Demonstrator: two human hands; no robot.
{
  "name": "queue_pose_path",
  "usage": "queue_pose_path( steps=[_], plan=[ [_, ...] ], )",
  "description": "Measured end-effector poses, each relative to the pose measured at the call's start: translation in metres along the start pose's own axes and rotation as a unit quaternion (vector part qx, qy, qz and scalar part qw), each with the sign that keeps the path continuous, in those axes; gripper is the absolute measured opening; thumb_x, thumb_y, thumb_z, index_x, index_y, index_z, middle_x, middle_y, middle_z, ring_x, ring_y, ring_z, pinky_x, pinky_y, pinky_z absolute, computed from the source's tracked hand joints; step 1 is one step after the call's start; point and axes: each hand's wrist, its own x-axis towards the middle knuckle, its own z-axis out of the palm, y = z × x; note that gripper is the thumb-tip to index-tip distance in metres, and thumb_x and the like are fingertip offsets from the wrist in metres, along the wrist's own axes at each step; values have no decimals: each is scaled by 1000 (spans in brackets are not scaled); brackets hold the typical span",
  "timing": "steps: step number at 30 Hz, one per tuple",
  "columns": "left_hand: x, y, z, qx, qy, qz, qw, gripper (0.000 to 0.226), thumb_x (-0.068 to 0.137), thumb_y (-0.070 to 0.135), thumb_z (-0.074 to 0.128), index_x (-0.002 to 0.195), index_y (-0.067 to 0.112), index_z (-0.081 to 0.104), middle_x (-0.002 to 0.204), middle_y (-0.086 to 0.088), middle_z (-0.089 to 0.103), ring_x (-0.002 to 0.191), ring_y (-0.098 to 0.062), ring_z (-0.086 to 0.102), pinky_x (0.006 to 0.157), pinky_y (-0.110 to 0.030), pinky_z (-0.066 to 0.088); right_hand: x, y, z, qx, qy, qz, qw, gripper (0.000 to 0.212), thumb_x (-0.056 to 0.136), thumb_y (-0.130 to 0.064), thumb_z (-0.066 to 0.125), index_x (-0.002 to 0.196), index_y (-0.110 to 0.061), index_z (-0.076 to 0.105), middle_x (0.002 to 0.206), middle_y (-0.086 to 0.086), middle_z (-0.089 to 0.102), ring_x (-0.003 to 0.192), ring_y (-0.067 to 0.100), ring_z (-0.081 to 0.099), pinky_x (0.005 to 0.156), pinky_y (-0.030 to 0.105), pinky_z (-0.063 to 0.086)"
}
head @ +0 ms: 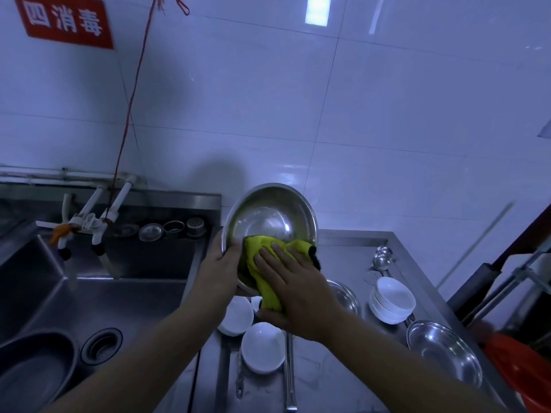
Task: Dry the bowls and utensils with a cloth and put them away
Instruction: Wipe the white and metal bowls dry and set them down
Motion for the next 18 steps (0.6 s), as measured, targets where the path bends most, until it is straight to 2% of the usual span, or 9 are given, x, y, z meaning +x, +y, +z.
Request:
queue_pose_path(
  steps=[5,8,10,12,14,16,18],
  plan=[
    [-1,5,13,40,2,6,999,24,100,31,38,121,32,51,97,1,62,81,-19,63,59,-38,56,7,-30,1,30,158,52,986,50,85,-31,63,131,-10,58,135,7,58,128,24,52,105,34,34],
    [-1,13,9,69,-35,41,996,24,98,19,42,116,25,57,89,-7,65,72,-23,65,62,-47,58,5,-16,5,1,241,0,971,33,88,-19,64,120,-10,67,126,7,64,118,24,60,98,36,45],
    [-2,24,2,110,-63,68,990,27,94,8,46,109,25,61,90,-13,66,75,-30,66,64,-56,57,-3,11,3,-34,251,-82,964,30,88,-15,69,118,-10,67,121,8,67,113,25,63,91,38,51],
    [1,40,-7,160,-124,75,976,34,88,2,51,107,29,62,91,-14,68,74,-38,68,58,-54,57,-8,39,-4,-68,214,-165,960,31,91,-14,66,121,-11,62,121,9,66,114,27,62,93,41,50],
    [11,53,-15,197,-179,49,963,42,83,-4,53,107,29,62,88,-14,70,72,-40,69,56,-51,57,-9,56,-11,-90,180,-210,957,28,92,-13,64,120,-10,61,120,10,67,114,30,61,94,43,49],
    [21,58,-18,190,-167,53,966,39,76,1,58,104,27,65,91,-13,72,81,-37,69,67,-54,57,-3,57,-18,-94,192,-189,958,22,92,-12,63,113,-10,69,115,10,69,106,30,65,88,43,51],
    [23,50,-11,159,-116,98,975,43,65,10,63,105,25,65,98,-9,72,94,-29,68,84,-52,54,8,44,-23,-88,236,-122,960,18,91,-13,63,105,-10,74,109,8,71,97,29,68,80,40,53]
  ],
)
